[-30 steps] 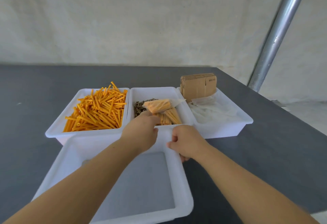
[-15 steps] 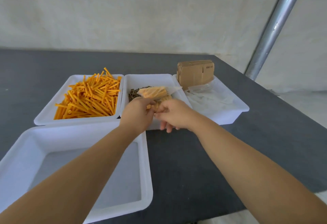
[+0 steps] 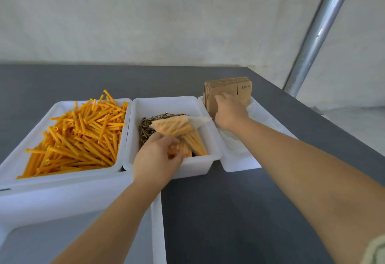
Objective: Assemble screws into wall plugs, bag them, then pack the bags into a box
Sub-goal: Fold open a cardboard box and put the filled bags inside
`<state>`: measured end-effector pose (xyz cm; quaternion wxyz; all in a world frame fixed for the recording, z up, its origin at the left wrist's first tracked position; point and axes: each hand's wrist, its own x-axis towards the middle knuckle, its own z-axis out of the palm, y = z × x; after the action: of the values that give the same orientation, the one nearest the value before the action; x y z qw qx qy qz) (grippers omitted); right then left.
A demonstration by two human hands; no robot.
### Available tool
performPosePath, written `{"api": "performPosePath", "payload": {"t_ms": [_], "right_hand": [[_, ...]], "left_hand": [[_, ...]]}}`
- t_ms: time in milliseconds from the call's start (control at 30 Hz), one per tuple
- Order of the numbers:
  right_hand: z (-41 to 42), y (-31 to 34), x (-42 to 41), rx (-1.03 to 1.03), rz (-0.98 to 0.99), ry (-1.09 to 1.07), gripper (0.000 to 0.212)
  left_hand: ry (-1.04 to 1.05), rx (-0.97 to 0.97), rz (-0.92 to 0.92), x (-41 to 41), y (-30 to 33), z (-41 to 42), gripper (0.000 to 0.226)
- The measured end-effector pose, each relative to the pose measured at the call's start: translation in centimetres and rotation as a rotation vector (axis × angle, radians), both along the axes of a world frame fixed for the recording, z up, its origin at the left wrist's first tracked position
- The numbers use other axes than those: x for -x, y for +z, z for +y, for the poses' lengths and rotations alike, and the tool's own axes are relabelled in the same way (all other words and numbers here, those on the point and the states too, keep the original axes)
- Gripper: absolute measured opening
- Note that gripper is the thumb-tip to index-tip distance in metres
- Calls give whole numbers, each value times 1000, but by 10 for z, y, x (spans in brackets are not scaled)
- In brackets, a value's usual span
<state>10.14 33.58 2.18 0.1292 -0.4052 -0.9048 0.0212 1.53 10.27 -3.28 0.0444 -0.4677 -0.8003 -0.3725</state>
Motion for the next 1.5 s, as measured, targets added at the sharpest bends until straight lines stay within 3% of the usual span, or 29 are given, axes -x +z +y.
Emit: {"api": "performPosePath", "payload": {"t_ms": [67,133,400,500,667,767,900,1033,1133,1200,1400,1500], "right_hand": [[19,-5,12,7,-62,-39,74],[31,-6,23,-35,-75,-55,83],[24,-24,25,-151,79,-50,65],[21,-24,8,-260,199,10,37],[21,-17,-10,-98,273,112,10],[19,-2,-8,-53,318,41,17],[12,34,-5,-190,464,0,21],[-4,69,-10,-295,575,31,21],[-28,88,-14,-364,665,126,18],[-45,96,-16,-358,713,251,16],[-99,110,-34,-207,763,473,23],[-129,110,-56,-82,780,545,25]], "left_hand": [[-18,5,-6,3,1,-1,24],[-48,37,13,3,1,-2,22],[-123,160,57,5,2,-6,42],[-176,239,82,6,4,-9,55],[-263,321,135,15,8,-27,51],[-274,338,234,24,9,-44,49],[-278,449,424,42,12,-64,58],[-312,480,742,48,16,-73,69],[-322,478,827,46,12,-71,64],[-291,431,715,43,14,-73,56],[-133,37,165,10,30,-71,40],[-25,-170,-210,-9,46,-66,38]]}}
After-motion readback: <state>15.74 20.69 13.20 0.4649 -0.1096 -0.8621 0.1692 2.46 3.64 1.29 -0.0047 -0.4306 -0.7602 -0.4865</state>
